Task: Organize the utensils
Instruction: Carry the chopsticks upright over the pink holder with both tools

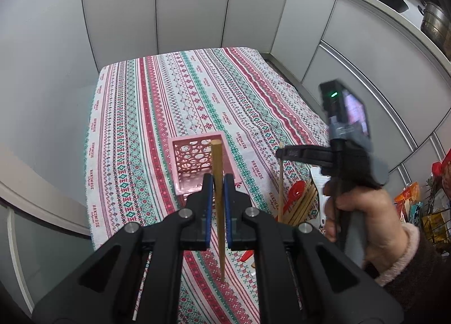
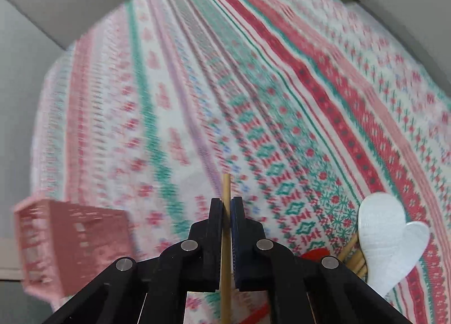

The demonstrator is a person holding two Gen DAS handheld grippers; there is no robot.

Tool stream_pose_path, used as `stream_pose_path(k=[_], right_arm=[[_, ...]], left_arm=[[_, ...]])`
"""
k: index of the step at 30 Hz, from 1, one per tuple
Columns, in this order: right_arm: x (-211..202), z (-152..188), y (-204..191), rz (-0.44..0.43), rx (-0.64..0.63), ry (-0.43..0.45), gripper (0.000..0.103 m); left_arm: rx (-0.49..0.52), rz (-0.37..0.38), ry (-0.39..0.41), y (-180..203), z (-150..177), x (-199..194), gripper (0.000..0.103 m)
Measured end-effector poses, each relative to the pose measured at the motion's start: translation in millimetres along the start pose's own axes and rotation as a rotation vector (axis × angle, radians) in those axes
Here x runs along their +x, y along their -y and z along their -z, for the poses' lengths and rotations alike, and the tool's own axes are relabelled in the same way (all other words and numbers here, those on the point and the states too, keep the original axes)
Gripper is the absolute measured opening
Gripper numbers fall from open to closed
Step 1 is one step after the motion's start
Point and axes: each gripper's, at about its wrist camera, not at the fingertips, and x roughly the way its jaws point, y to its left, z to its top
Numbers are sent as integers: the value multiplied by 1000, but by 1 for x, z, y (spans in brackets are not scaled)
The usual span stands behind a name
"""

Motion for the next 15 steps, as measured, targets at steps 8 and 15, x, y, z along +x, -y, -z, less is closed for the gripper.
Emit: stream_pose_path(k=[8,15], right_arm=[[-88,12,-12,-101,-102,171,4],[-144,24,-21,-168,-172,306,4]], left_arm=[[23,-4,46,8,-2,-15,8],[18,0,131,10,-4,-43,8]])
